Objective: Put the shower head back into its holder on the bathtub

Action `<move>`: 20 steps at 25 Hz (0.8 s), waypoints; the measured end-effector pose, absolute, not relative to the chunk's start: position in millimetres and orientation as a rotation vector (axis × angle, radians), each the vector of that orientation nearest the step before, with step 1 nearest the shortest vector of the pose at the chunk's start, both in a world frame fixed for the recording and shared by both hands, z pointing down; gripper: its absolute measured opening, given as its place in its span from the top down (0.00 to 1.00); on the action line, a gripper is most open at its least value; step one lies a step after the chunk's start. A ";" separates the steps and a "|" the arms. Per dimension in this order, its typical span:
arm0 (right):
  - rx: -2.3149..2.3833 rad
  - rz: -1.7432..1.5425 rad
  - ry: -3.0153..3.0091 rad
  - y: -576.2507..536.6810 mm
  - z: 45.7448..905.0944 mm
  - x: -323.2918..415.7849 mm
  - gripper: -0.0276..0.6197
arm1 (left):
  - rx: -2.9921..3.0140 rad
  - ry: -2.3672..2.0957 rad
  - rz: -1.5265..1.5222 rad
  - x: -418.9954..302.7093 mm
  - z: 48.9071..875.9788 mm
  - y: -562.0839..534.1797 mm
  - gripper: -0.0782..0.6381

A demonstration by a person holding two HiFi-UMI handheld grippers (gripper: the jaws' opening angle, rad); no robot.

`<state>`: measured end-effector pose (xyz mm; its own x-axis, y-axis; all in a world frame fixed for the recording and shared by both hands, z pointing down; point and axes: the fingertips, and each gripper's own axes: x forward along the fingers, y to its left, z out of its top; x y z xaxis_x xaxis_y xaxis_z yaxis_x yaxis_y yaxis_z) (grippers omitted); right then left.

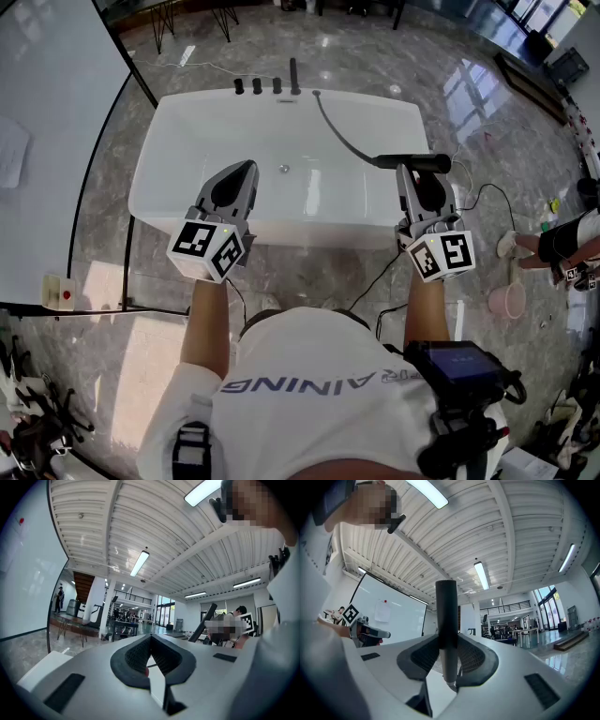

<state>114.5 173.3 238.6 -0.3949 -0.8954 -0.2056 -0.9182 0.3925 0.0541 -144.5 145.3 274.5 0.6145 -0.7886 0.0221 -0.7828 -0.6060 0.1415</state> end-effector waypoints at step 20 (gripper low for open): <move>-1.631 0.217 2.483 177.4 240.8 121.1 0.77 | 2.692 -1.299 -0.055 -137.6 280.4 150.1 0.87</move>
<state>121.1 177.4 240.8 -0.3911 -0.8951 -0.2142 -0.9187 0.3938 0.0321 -137.6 150.1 280.4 0.6237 -0.7809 0.0330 -0.7754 -0.6128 0.1526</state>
